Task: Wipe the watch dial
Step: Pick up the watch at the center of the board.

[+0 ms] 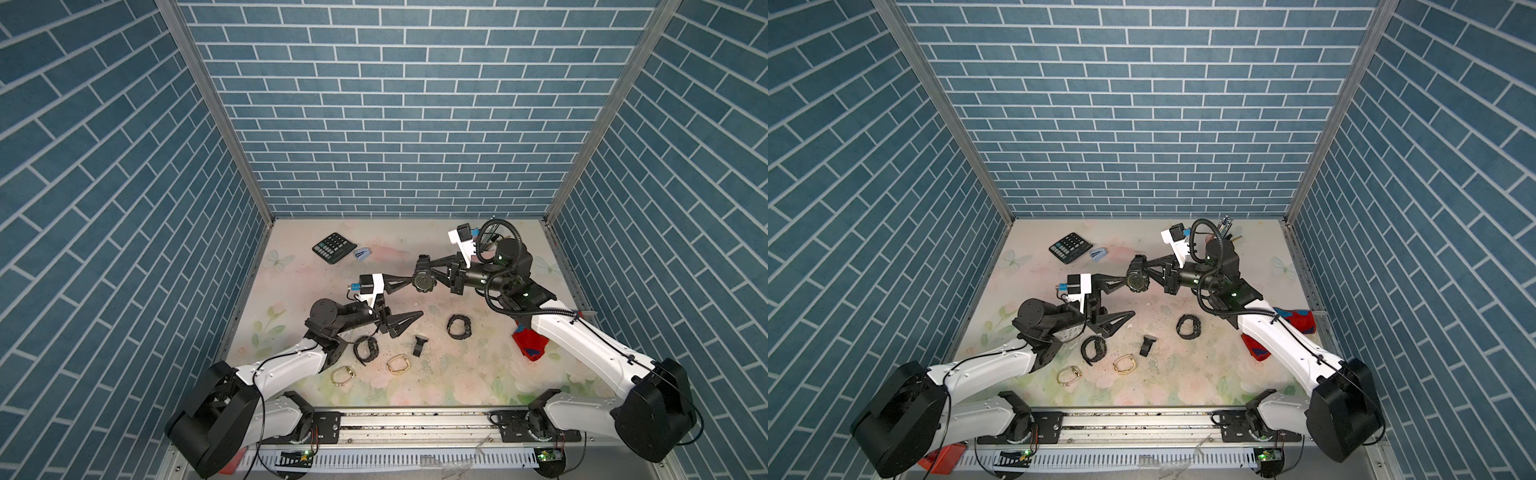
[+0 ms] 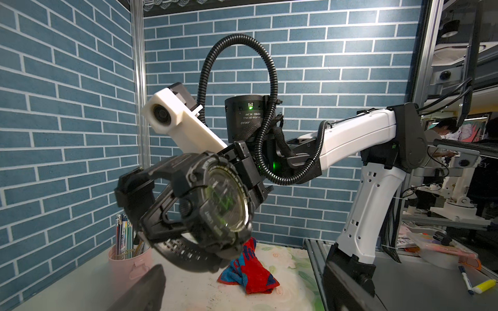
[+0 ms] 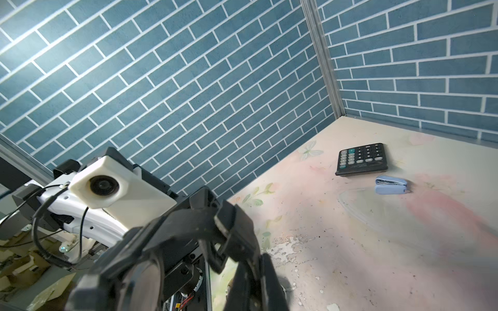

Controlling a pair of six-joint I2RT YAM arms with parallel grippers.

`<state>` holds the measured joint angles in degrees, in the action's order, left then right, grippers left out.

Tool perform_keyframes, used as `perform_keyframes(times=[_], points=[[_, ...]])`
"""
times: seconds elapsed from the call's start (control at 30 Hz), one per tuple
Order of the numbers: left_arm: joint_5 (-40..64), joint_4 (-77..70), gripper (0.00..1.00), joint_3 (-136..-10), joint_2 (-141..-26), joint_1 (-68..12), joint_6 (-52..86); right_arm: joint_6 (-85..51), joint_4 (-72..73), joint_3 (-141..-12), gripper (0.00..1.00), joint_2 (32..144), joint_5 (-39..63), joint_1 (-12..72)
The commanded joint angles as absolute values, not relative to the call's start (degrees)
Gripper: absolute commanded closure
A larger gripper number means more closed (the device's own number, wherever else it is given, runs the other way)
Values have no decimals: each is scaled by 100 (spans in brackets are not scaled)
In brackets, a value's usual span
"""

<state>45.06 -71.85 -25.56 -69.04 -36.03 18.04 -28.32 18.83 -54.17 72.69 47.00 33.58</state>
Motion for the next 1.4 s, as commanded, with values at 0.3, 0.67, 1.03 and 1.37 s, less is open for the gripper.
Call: perform_keyframes(times=[0.3, 0.67, 1.03, 1.37], points=[[4747, -7345, 23, -2776, -6965, -3718, 1626, -3666, 2680, -5514, 100, 7475, 5031, 3467], [4658, -7297, 35, -2773, -6934, -3720, 1738, -3733, 2709, -5542, 100, 7575, 4985, 3671], [4728, -7317, 47, -2872, -7097, -3719, 1863, -3805, 2735, -5539, 100, 7714, 4905, 3803], [4750, -7242, 56, -2877, -7067, -3718, 1969, -3877, 2847, -5525, 100, 7718, 5000, 3852]])
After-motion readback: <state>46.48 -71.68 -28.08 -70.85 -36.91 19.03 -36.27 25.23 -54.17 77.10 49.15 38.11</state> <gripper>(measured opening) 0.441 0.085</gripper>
